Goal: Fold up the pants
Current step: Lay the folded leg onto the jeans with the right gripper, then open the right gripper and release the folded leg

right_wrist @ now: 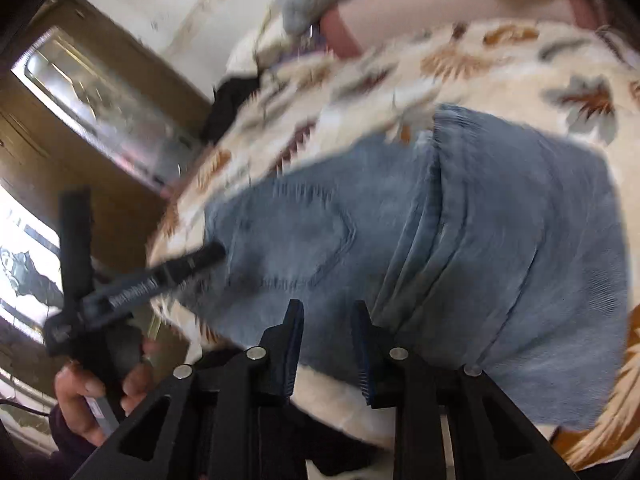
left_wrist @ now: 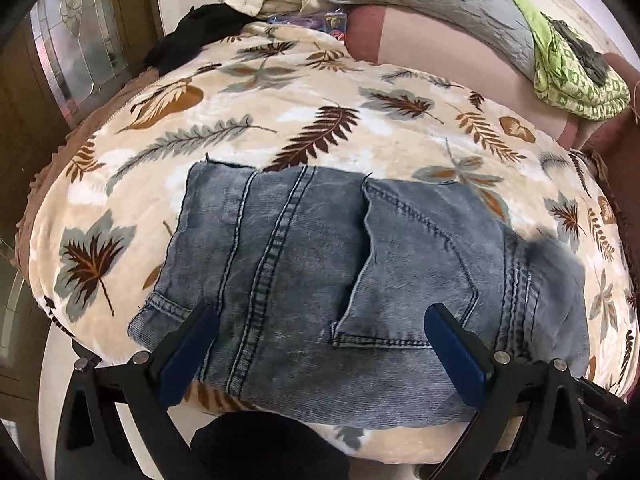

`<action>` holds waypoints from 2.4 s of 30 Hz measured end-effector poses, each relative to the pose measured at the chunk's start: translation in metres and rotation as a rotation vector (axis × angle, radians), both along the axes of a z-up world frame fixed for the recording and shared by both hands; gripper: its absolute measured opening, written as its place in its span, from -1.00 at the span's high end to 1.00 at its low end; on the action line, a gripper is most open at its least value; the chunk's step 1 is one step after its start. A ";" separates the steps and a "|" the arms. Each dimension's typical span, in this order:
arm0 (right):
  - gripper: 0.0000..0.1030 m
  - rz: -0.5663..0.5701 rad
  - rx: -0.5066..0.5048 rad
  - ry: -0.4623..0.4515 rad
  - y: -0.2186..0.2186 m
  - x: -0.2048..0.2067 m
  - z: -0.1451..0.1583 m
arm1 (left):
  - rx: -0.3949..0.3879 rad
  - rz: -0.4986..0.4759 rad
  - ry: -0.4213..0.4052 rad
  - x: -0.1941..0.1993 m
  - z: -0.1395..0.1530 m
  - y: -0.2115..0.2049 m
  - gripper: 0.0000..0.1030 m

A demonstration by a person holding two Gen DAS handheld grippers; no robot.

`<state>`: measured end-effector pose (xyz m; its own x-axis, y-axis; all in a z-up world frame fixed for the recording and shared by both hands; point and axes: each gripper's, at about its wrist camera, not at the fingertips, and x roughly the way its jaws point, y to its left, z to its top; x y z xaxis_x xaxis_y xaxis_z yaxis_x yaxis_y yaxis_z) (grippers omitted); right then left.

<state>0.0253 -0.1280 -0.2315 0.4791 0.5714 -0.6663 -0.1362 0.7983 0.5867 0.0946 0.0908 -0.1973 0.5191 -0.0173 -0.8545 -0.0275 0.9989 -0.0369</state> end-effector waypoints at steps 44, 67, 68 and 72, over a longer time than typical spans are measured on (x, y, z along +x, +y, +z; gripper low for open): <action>0.40 -0.296 0.174 0.038 -0.161 -0.009 -0.036 | -0.042 -0.266 0.141 0.000 -0.052 -0.121 -0.99; 0.46 -0.224 0.214 -0.012 -0.131 -0.007 -0.034 | 0.065 -0.337 0.089 -0.020 -0.037 -0.140 -0.84; 0.46 -0.213 0.200 0.006 -0.128 -0.004 -0.038 | 0.087 -0.350 0.096 -0.016 -0.044 -0.144 -0.84; 0.41 -0.195 0.129 0.108 -0.122 0.000 -0.061 | 0.096 -0.330 0.131 -0.011 -0.059 -0.146 -0.84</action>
<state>0.0256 -0.2498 -0.2923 0.5184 0.5586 -0.6474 0.0823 0.7210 0.6880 0.0837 -0.0556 -0.2564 0.3853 -0.0821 -0.9191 0.2984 0.9536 0.0399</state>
